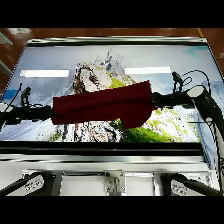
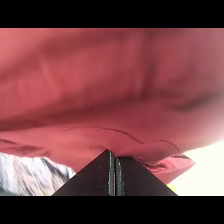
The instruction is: Fold the shirts.
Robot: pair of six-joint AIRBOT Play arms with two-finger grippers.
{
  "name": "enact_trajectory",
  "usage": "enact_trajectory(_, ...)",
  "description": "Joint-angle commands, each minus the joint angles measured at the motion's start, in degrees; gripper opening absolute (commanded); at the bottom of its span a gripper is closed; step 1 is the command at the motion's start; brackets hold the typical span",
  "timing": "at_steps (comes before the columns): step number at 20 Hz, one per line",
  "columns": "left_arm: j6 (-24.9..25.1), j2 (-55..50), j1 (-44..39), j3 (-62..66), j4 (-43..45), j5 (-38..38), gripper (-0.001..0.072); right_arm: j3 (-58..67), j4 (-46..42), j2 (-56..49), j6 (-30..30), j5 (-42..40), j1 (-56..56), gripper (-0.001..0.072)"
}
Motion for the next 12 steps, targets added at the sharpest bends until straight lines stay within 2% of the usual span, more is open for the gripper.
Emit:
enact_trajectory(1,0.0,0.0,0.0,1.5,-3.7,7.9,0.0035,6.1,2.1,-4.6,1.7,-5.7,2.0,0.0060)
enact_trajectory(8,0.0,-1.5,-2.1,4.2,-6.0,21.7,0.0036,19.0,5.9,-16.3,5.8,-12.4,2.0,0.0060)
enact_trajectory(12,0.0,-6.1,-5.6,4.3,-6.0,24.1,0.0036,20.2,7.5,-21.3,7.5,-15.3,2.0,0.0061)
